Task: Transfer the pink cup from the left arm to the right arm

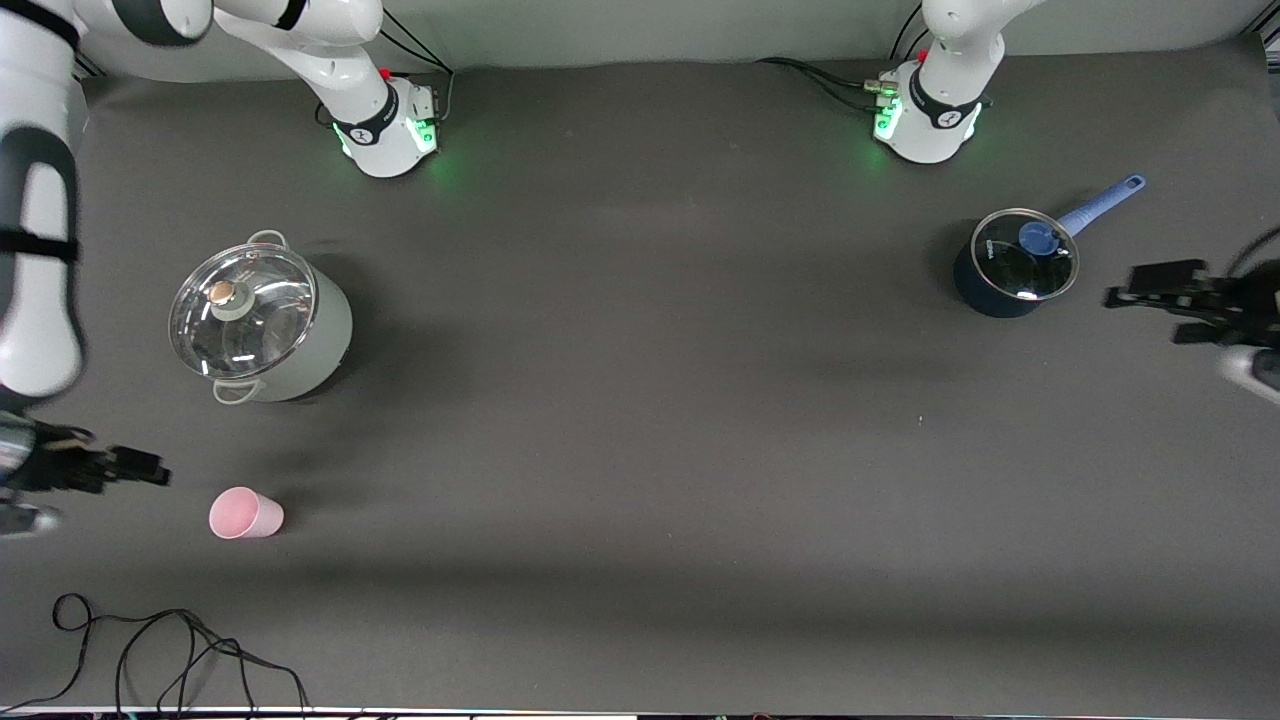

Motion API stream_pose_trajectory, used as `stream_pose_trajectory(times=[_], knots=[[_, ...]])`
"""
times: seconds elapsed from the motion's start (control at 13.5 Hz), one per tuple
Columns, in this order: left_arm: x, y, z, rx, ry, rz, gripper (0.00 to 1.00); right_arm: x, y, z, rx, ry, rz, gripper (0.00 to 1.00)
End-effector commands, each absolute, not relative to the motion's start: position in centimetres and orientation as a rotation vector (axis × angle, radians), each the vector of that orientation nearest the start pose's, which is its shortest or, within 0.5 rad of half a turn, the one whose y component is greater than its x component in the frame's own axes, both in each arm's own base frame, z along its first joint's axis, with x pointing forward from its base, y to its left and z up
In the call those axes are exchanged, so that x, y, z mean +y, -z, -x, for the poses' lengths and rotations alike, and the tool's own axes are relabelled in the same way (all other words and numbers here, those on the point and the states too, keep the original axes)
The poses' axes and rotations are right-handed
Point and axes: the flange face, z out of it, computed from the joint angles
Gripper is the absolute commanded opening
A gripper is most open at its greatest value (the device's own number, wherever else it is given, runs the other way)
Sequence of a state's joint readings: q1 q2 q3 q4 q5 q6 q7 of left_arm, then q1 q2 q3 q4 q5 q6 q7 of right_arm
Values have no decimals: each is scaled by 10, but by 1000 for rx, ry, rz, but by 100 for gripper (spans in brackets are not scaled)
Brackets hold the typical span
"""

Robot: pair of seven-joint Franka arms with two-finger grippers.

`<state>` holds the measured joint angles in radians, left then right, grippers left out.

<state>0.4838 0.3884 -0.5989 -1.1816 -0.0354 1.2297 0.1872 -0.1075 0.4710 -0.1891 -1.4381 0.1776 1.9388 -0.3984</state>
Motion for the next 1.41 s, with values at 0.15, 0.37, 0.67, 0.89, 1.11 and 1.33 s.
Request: stream_pose_trajectory(times=[0.15,0.37,0.67,0.89,1.11,1.33], knots=[[-94,-594,-601,232,-488,3311,100,-116,-532,-627,-30,-5,3127,100],[-103,-592,-600,258,-490,3289,100,-71,-557,-608,-74,-17,3160,100],[-79,-591,-598,269,-487,3141,100,-69,-585,-560,-82,26,3131,100],[-53,-588,-602,316,-465,3068,100,-70,-590,-558,-80,43,3131,100],[-31,-600,-602,337,-401,2960,100,-70,-594,-559,-75,55,3133,100],[-30,-597,-601,351,-426,2975,100,-85,-593,-558,-31,56,3130,100]])
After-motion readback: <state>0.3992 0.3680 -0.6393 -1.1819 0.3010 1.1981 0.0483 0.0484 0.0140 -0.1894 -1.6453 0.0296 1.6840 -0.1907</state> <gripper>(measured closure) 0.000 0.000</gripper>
